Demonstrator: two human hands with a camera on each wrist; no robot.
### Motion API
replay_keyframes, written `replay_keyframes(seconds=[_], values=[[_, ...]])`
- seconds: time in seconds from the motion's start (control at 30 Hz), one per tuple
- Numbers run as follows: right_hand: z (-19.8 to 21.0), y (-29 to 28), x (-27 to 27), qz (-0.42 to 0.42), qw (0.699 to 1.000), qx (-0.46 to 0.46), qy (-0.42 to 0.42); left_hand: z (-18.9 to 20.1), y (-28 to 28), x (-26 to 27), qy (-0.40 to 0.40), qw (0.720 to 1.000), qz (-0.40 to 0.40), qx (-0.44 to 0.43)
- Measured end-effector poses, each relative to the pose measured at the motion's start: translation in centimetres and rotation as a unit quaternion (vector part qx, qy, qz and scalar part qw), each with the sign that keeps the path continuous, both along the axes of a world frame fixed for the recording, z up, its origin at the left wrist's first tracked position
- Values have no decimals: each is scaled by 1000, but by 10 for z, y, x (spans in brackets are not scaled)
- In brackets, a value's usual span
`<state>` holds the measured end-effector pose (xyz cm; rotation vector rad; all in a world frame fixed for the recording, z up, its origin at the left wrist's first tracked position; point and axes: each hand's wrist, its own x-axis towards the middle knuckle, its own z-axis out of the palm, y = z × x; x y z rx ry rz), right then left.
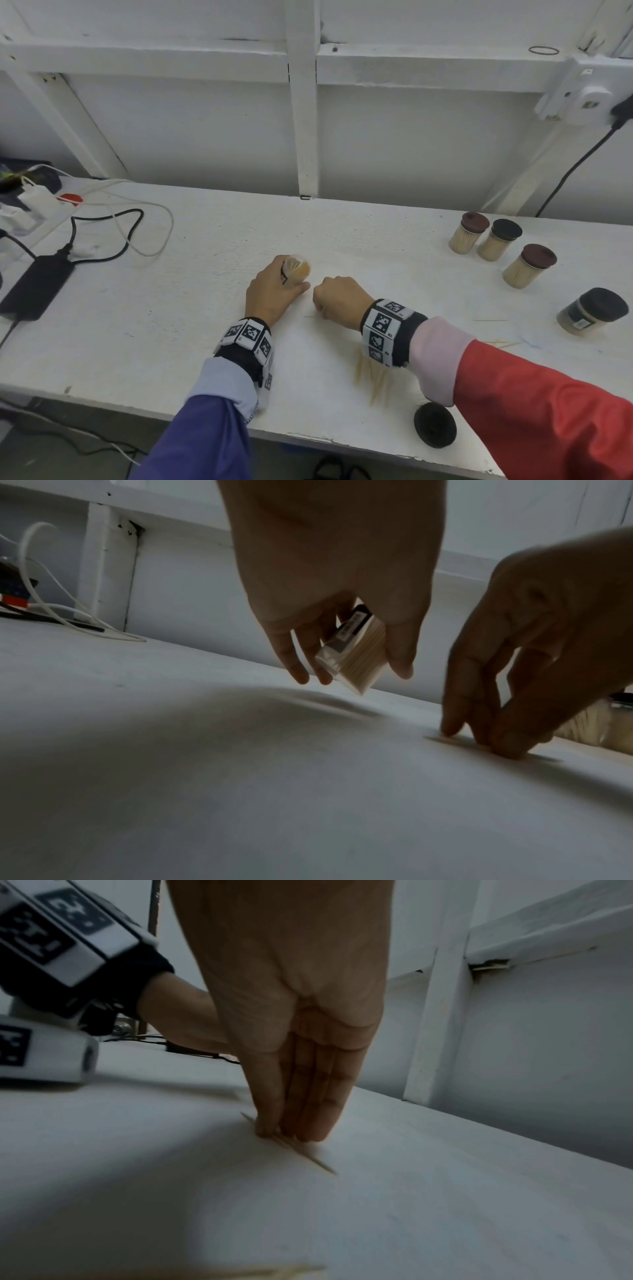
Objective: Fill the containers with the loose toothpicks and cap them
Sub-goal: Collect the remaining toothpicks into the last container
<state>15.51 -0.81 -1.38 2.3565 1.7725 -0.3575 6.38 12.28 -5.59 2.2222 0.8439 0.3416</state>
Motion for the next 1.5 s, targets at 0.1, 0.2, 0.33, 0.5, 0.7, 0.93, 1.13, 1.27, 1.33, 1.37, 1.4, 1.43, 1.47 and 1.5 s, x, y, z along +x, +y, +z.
replay_keyframes(seconds=[0.1, 0.2, 0.33, 0.5, 0.7, 0.93, 1.13, 1.27, 1.33, 1.37, 1.4, 1.43, 1.47, 1.5], values=[[-2, -5, 2, 21, 999, -8, -43, 0, -2, 1, 3, 1000, -3, -1], [-6, -7, 5, 17, 999, -31, -39, 0, -3, 2, 6, 1000, -6, 0], [-9, -6, 15, -2, 995, -84, 60, -1, -3, 1, 6, 1000, -11, 0], [-10, -11, 21, 20, 996, -26, 84, -2, -4, 2, 9, 1000, -15, -1], [-13, -13, 18, 16, 997, -28, 66, -5, -4, 2, -3, 999, -33, -22], [-5, -25, 36, -7, 973, 46, 225, -7, -4, 3, -10, 998, -44, -34], [29, -31, 55, -98, 846, 301, 428, -5, -11, 7, -3, 996, -73, -45], [38, -31, 53, -112, 806, 410, 412, 0, -28, 11, -4, 989, -141, -54], [35, -32, 52, -107, 815, 424, 380, 2, -34, 14, -8, 985, -159, -62], [32, -33, 51, -103, 822, 428, 362, 2, -37, 16, -15, 985, -161, -67], [28, -35, 51, -100, 828, 432, 344, 3, -39, 18, -24, 984, -159, -72], [24, -37, 50, -100, 836, 433, 322, 3, -40, 20, -34, 984, -155, -79], [20, -39, 50, -101, 846, 433, 296, 3, -42, 21, -43, 984, -152, -85], [17, -42, 49, -101, 856, 431, 267, 3, -45, 23, -51, 983, -150, -90]])
